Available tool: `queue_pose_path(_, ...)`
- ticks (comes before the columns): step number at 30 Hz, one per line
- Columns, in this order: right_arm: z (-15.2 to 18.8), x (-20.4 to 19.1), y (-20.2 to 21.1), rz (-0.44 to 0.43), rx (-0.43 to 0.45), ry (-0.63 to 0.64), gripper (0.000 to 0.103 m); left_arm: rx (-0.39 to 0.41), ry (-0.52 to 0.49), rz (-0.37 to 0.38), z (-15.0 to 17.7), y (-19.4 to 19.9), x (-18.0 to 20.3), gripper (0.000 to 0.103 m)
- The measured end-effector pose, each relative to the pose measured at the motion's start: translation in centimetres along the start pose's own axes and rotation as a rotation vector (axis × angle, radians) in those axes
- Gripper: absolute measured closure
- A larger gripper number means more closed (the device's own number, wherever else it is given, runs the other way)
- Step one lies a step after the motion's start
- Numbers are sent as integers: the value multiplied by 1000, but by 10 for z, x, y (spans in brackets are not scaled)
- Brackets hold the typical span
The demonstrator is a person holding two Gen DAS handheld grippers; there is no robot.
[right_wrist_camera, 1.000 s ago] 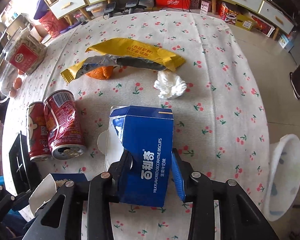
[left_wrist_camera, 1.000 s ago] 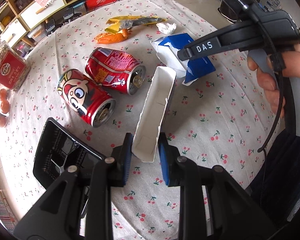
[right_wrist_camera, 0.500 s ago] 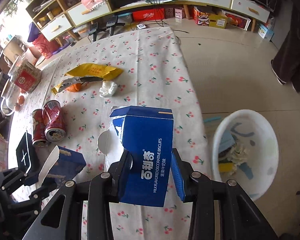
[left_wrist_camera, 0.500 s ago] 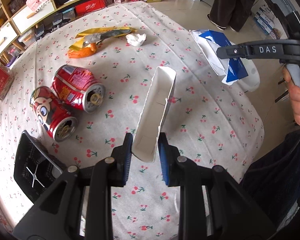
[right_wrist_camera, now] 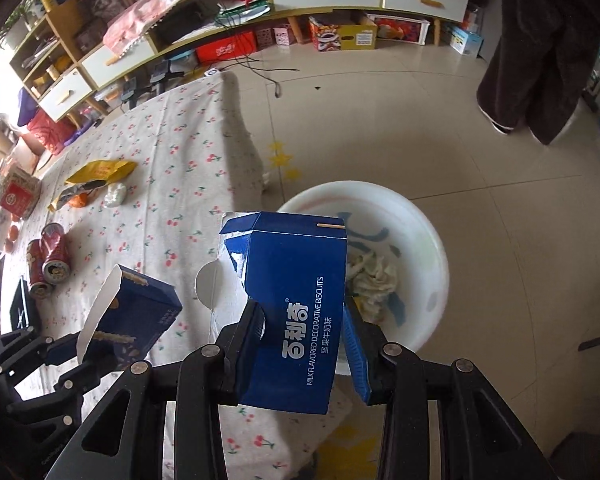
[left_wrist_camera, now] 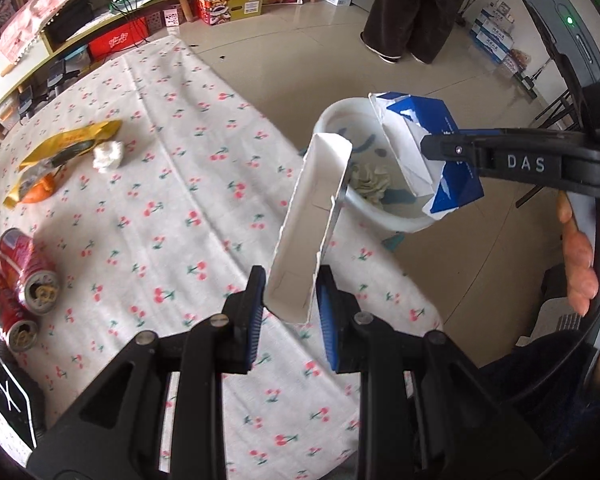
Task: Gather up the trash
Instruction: 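Carry the box and white tray to the bucket and release both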
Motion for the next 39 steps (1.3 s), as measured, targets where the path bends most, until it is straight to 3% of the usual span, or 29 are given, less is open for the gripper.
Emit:
queue_pose_path(4, -6, 30, 1, 54, 12, -46, 62, -13, 43, 55, -24, -26, 25, 75)
queue_pose_path(7, -9, 46, 0, 44, 12, -91, 62, -28, 72, 81, -36, -41, 39, 75)
queue_pose_path(16, -10, 80, 0, 97, 14, -144, 62, -61, 172, 196, -51, -75, 76, 71)
queue_pose_path(18, -10, 84, -4, 99, 6, -153, 62, -56, 179, 187, -51, -79, 76, 47)
queue_pose_path(19, -9, 84, -6, 101, 1, -155, 62, -41, 185, 183, -51, -75, 75, 46)
queue_pose_path(27, -13, 82, -22, 108, -35, -145, 58, -19, 154, 125, -37, -52, 42, 46)
queue_pose_path(30, -14, 79, -26, 122, -52, -131, 51, -13, 168, 92, -30, -45, 23, 46)
queue_pose_path(39, -16, 56, -17, 132, -29, -68, 49, -8, 212, 36, -9, -27, -20, 46)
Point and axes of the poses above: each gripper's, at about its wrist camera, not at the fingertips, and y roughly against the way its jaws point, x to its right, z to its underside, the point moved 9 cm from there along -y, roughly the way its jaws point, and after that the axes turned 4 degrees about x, right-handed, at the moved point
